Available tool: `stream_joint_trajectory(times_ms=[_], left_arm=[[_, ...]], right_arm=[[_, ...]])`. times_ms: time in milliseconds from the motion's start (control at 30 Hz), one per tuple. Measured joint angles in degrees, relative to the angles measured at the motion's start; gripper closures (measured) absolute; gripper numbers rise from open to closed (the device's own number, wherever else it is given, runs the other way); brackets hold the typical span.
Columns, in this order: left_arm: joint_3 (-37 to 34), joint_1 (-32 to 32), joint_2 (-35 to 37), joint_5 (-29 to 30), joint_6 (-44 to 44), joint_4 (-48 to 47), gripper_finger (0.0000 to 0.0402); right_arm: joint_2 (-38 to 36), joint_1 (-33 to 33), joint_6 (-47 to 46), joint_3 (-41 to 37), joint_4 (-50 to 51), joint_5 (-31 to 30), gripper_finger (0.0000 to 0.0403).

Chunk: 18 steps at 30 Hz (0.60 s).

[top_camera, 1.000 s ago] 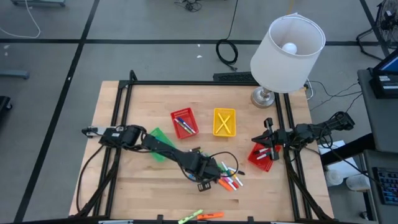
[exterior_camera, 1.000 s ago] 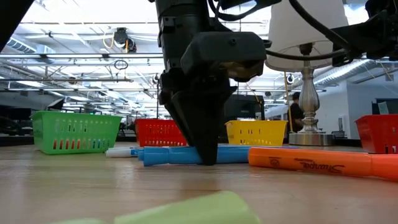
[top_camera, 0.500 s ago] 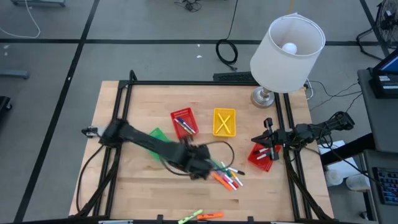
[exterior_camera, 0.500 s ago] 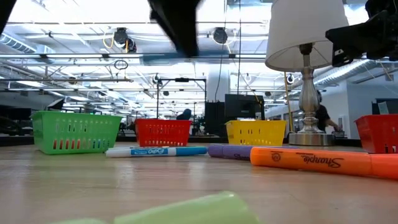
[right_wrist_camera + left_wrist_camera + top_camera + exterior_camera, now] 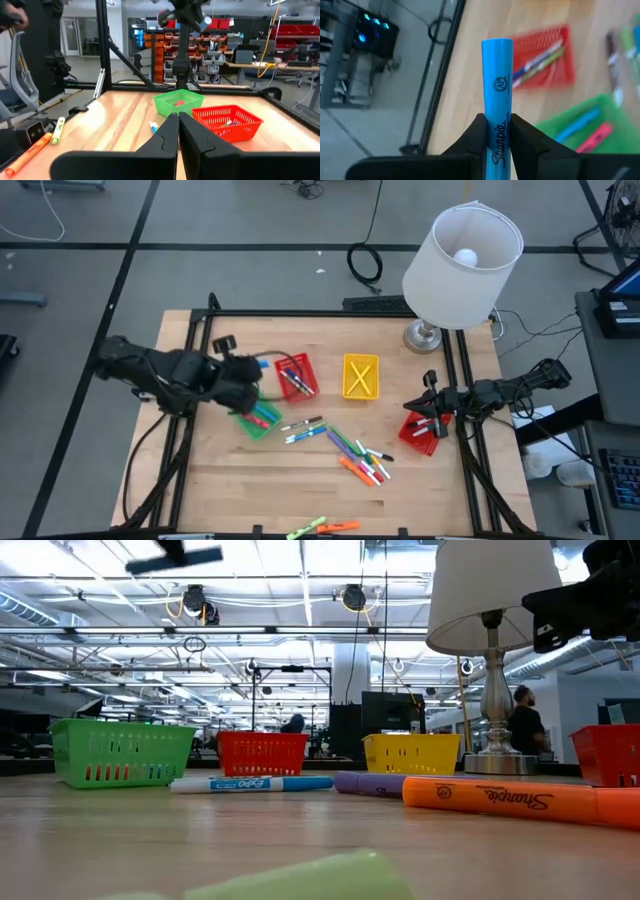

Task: Pick & Place Markers
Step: Put the large blue highlighter pen into the green bin

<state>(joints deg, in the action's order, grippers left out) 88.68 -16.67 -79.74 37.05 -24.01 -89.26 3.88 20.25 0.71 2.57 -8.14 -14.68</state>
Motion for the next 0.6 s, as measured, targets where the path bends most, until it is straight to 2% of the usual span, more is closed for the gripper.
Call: stream_joint_trajectory(times_ms=[133,267,433,600], left_arm=[[-11.23,2.17,4.88,-8.73,0.71,-1.13,0.0346],[-20.82,2.35,5.33,-15.80,5.33,-0.47,0.0346],[-26.43,1.46,3.13,-16.79,9.29,4.96,0.0346],[-27.30,-0.82,1.31,-16.76,20.82,10.74,0.0346]], right_arm=[[0.42,0.00,-0.28,0.01,-0.16,-0.02,0.0403],[0.73,0.00,-0.21,-0.01,-0.21,-0.07,0.0403],[0.74,0.00,-1.46,0.00,-0.37,-0.04,0.0403],[0.90,0.00,-1.57,-0.01,-0.58,-0.05,0.0403]])
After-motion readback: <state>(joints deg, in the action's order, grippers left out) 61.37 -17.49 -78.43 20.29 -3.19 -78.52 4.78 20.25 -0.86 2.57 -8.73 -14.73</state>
